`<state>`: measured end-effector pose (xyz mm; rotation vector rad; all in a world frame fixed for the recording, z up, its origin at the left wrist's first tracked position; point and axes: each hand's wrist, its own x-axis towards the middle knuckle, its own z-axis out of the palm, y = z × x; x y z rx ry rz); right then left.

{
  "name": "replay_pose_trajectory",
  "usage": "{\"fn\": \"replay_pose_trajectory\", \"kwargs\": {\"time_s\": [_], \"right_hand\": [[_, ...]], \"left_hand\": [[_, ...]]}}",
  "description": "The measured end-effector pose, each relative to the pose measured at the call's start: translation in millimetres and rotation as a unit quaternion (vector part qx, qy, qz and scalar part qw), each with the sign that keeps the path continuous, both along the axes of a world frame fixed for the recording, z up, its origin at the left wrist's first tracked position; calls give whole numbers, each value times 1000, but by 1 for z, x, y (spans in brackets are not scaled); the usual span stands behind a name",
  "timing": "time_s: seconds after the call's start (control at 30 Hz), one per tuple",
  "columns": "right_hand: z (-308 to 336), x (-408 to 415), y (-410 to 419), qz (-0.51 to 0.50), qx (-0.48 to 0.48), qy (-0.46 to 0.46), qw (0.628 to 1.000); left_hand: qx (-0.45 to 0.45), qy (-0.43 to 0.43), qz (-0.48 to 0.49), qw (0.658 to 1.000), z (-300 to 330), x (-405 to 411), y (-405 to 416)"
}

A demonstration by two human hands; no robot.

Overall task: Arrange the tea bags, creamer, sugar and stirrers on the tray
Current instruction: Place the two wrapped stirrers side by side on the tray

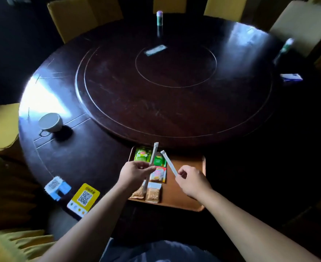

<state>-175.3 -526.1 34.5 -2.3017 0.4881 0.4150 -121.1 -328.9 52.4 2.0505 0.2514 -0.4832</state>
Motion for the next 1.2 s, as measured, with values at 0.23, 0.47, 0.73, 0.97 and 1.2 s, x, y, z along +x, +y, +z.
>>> {"fn": "replay_pose_trajectory", "kwargs": {"time_s": [0.23,0.47,0.73,0.97,1.2], "right_hand": [[-13,-29,-34,-166,107,81,977],[-25,-31,-30,-206,106,107,967],[-24,-27,-36,-28,-85,34,995],[-35,-23,-33,133,-195,23,971],[-41,-17,-33,127,-169,25,977]], "left_hand": [[25,86,-106,990,-33,-6,-66],[110,74,-173,976,-52,4,-80],[237,-191,-441,844,-48,7,-63],[301,-201,-557,748,-68,3,-56],[282,-198,-549,761,-77,4,-56]]}}
